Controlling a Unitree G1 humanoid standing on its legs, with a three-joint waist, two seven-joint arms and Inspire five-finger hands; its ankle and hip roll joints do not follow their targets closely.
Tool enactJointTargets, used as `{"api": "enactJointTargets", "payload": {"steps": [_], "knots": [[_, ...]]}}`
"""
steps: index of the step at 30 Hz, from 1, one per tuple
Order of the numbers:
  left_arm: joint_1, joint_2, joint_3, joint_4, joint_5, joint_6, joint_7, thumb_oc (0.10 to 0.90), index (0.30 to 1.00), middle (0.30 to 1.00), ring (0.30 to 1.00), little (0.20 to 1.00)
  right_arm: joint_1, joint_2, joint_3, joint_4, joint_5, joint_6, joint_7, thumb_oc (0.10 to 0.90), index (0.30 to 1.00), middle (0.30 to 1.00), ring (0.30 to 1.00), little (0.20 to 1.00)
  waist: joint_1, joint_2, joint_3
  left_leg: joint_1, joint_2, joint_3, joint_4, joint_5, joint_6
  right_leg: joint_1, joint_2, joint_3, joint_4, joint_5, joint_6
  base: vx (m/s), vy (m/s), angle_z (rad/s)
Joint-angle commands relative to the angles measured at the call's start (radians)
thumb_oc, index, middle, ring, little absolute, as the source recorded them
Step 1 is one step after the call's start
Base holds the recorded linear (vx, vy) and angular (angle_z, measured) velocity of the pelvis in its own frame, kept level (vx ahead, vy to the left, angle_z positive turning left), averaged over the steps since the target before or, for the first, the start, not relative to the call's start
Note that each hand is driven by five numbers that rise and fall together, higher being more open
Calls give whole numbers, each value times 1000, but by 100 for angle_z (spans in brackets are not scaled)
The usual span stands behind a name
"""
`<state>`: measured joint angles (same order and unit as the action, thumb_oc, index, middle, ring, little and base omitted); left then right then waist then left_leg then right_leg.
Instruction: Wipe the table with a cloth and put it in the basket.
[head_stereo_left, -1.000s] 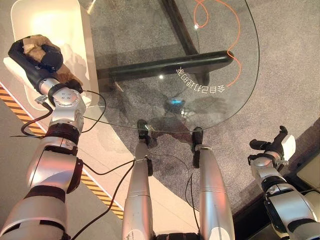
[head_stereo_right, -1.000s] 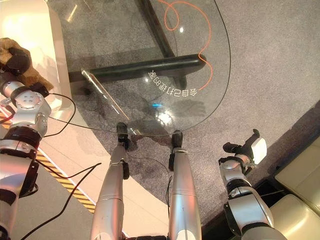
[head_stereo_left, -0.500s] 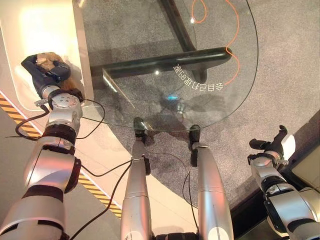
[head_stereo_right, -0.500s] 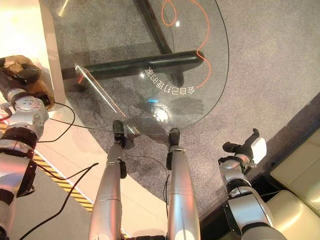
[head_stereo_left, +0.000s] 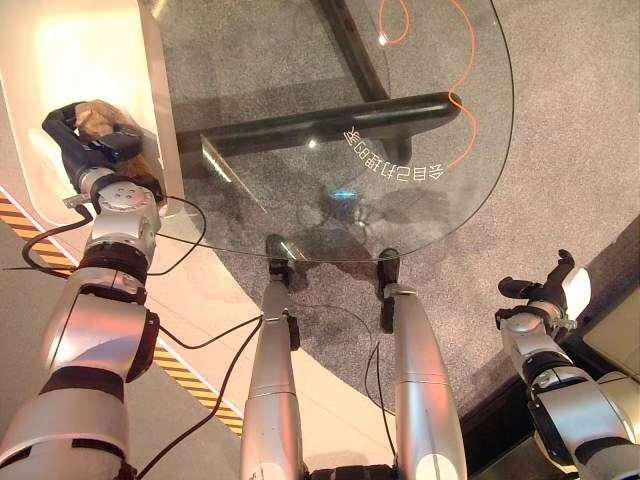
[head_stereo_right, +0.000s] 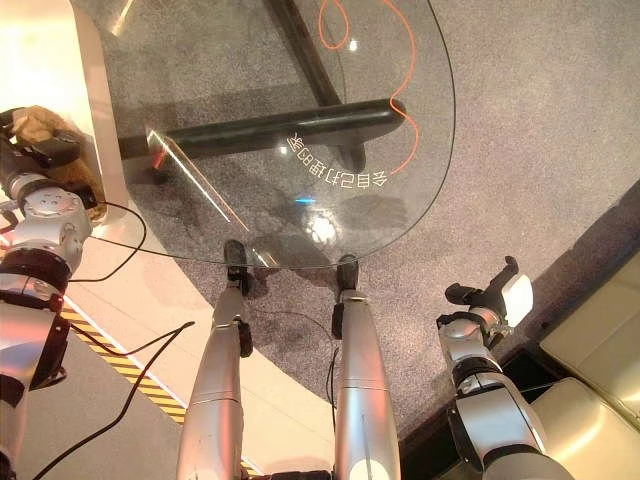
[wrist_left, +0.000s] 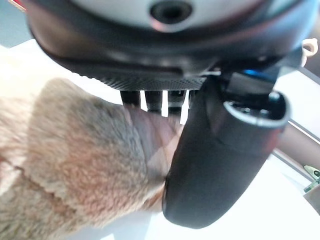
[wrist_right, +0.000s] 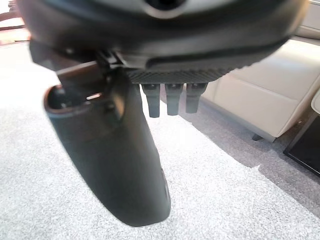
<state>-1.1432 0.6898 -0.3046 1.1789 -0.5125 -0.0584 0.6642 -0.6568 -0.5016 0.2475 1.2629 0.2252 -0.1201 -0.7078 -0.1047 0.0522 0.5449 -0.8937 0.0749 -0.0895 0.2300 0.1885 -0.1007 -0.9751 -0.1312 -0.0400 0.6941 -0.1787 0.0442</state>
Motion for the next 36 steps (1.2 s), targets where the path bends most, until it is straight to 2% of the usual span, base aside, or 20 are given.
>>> {"api": "enactJointTargets", "payload": {"steps": [1,13,17,22,25,29,31,32,36], "knots": [[-89,135,6,52,47,-59,82,800,900,900,900,900,36,-42,-3,14,-9,-5,-32,800,900,900,900,900,15,-23,-25,20,-69,118,181,-209,96,56,90,-2,-220,117,-22,0,0,0],[-99,138,15,35,47,-118,126,800,900,900,900,900,41,-34,1,15,-2,-12,-32,800,900,900,900,900,18,-27,-25,34,-68,116,173,-206,94,71,91,-4,-226,119,-20,0,0,0],[-98,137,13,25,42,-118,116,800,900,900,900,900,45,-29,-1,20,-1,-21,-33,800,900,900,900,900,20,-23,-25,43,-70,115,163,-203,95,77,91,-4,-228,121,-19,-6,-8,0],[-83,139,41,-7,-37,-204,136,800,900,900,900,900,62,-11,-5,19,-9,-35,-37,800,900,900,900,900,21,-15,-25,83,-73,111,133,-194,94,107,97,2,-238,121,-16,-30,-55,0],[-60,140,75,-51,-68,-279,130,800,900,900,900,900,75,-2,-15,14,-7,-38,-47,800,900,900,900,900,25,-11,-25,129,-73,111,102,-183,91,149,97,0,-256,124,-11,-45,-73,-1],[-29,147,103,-99,-69,-345,110,800,900,900,900,900,96,5,-29,11,-7,-46,-51,800,900,900,900,900,28,-5,-25,191,-72,110,57,-161,82,210,93,-2,-290,139,-5,-68,-83,-2],[-21,148,109,-110,-67,-350,109,800,900,900,900,900,102,6,-31,10,-6,-46,-51,800,900,900,900,900,28,-5,-25,210,-71,110,40,-154,79,229,92,-2,-303,143,-4,-39,-69,-1],[2,156,120,-134,-63,-362,97,800,900,900,900,900,117,7,-41,10,-3,-40,-48,800,900,900,900,900,32,-5,-25,269,-70,111,9,-153,70,293,85,-6,-326,136,2,-33,-67,-3],[24,168,138,-160,-59,-376,70,800,900,900,900,900,143,6,-63,19,2,-43,-36,800,900,900,900,900,36,-3,-29,354,-69,113,-40,-137,61,381,77,-11,-372,145,5,-53,-67,-1]]}}
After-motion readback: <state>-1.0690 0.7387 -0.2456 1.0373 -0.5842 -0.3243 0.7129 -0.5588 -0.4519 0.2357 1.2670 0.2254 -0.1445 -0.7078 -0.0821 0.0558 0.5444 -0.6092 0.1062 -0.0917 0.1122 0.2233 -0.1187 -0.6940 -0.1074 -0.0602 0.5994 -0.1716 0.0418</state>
